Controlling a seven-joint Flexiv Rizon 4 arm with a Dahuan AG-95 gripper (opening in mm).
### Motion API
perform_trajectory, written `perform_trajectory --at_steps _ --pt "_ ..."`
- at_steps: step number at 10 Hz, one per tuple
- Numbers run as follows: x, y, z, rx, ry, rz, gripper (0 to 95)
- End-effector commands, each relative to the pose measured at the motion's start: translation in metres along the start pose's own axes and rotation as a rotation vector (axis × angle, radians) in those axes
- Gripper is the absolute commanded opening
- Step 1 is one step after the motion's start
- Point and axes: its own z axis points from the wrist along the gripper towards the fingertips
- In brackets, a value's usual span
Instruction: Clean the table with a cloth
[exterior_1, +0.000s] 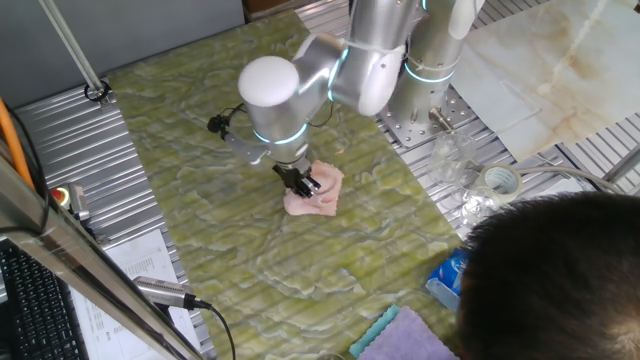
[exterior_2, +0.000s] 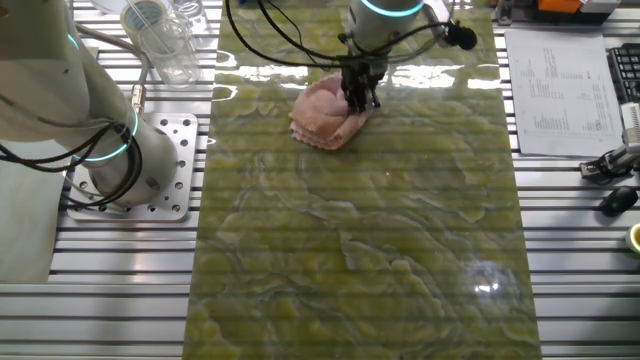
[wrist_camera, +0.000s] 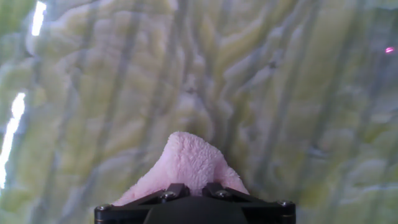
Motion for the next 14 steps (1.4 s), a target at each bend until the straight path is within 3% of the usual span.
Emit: perform_trajectory --at_steps 1,4,7,14 --pt "0.002 -0.01 0.0 0.003 0.006 -0.015 0.0" --pt "0.005 -0.019 -0.003 0.014 0.011 -0.035 0.0" --pt "0.004 -0.015 -0.001 0.001 -0.001 -0.018 0.0" --pt "-0.004 0.032 0.007 -0.007 -0.03 0.065 0.0"
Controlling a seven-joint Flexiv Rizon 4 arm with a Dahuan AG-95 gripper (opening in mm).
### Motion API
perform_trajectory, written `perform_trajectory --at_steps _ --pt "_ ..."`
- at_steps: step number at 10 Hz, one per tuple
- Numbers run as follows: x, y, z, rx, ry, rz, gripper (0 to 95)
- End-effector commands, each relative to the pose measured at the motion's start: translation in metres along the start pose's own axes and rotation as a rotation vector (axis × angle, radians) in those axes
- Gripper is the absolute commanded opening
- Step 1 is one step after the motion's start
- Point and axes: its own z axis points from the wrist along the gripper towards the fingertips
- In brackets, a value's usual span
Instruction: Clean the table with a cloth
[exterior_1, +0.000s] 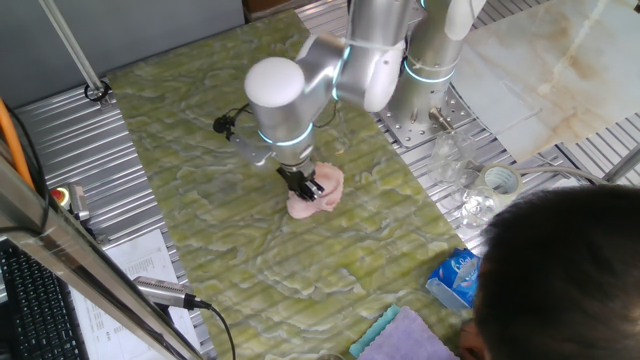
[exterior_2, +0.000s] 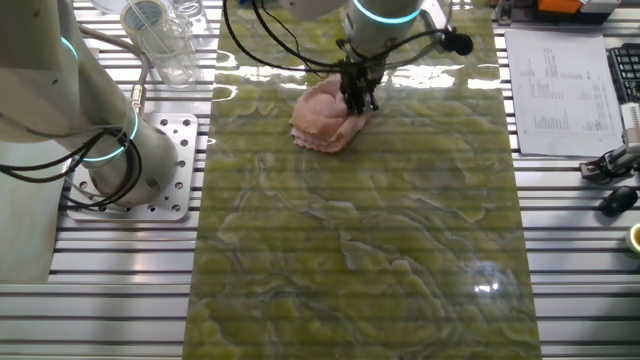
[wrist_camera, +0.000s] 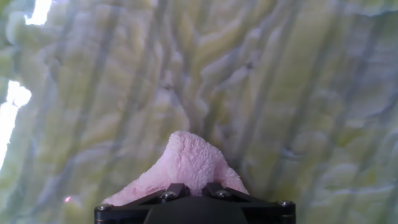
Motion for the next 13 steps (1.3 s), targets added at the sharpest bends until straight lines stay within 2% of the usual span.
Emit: perform_trajectory --at_steps 1,5,7,10,13 --pt "-0.001 0.014 -0.001 -0.002 -0.005 0.031 0.0" --pt "0.0 0.041 0.001 -0.032 -0.013 0.099 0.0" --pt "0.001 0.051 0.002 -0.034 -0.02 0.122 0.0" --pt "0.001 0.053 0.0 -0.059 -0.027 0.149 0.0" --pt "-0.003 0.051 -0.002 -0.045 -0.036 0.134 0.0"
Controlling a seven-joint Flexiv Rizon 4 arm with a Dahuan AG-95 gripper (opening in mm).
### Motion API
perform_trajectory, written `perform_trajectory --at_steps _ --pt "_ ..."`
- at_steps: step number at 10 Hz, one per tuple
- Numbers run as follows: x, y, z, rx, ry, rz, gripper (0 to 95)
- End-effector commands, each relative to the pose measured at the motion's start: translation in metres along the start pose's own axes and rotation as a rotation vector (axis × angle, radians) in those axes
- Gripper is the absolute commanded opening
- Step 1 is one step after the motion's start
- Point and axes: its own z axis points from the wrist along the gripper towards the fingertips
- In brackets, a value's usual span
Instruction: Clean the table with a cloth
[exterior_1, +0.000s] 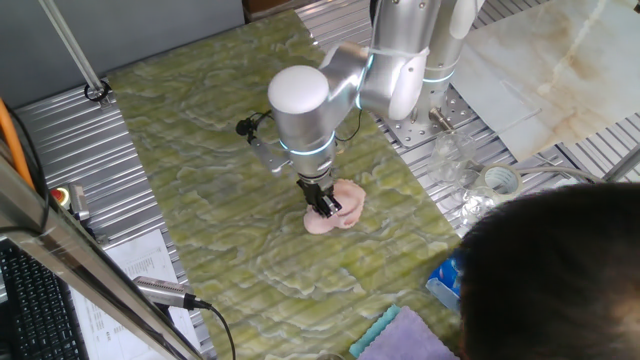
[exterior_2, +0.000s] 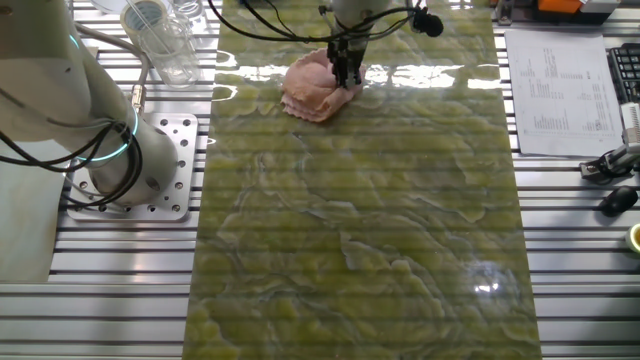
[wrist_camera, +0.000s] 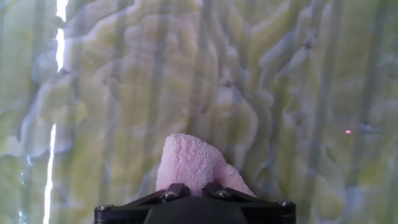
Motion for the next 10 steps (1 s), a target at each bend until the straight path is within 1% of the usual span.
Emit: perform_trajectory --at_steps 1,3,5,7,8,9,10 --pt "-0.007 -0.003 -0.002 0.016 -0.011 -0.018 0.0" --pt "-0.015 -0.008 -0.008 0.018 -0.021 -0.041 0.0" --pt "-0.023 -0.018 -0.01 0.023 -0.044 -0.073 0.0" --pt "-0.028 -0.026 -0.011 0.027 -0.047 -0.091 0.0" --pt "-0.03 -0.033 -0.011 0.04 -0.045 -0.108 0.0" --pt "-0.031 -0.038 -0.01 0.046 -0.044 -0.12 0.0" --pt "-0.032 -0.045 -0.012 0.052 -0.041 -0.136 0.0"
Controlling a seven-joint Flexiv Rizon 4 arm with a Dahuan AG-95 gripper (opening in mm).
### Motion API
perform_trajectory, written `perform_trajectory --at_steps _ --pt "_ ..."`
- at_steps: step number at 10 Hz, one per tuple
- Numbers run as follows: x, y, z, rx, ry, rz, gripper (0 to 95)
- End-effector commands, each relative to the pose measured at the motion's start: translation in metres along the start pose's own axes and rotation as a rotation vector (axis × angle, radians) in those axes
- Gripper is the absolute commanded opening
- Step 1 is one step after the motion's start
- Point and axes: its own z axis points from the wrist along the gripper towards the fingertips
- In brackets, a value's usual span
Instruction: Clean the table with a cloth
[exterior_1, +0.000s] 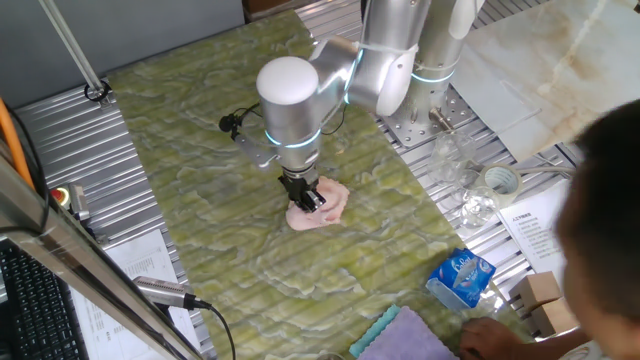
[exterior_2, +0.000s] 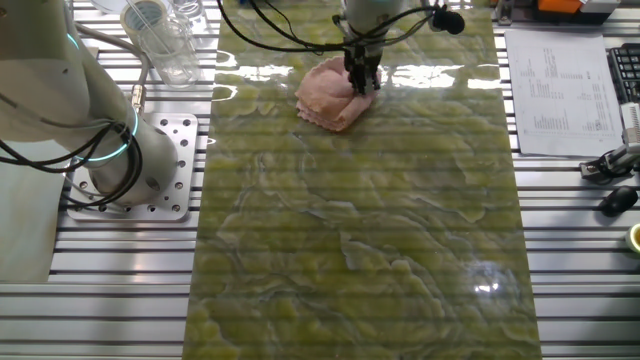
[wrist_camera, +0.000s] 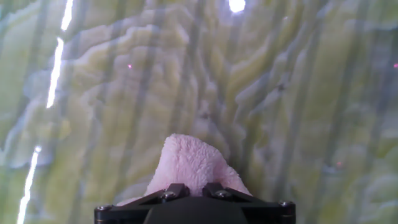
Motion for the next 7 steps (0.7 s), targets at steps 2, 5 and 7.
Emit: perform_trajectory --at_steps 2,5,7 --pt "0.0 -0.018 -0.005 0.026 0.011 -0.047 0.0" --pt "0.004 -0.035 -0.009 0.058 0.034 -0.118 0.0" --pt "0.011 -0.046 -0.009 0.086 0.047 -0.171 0.0"
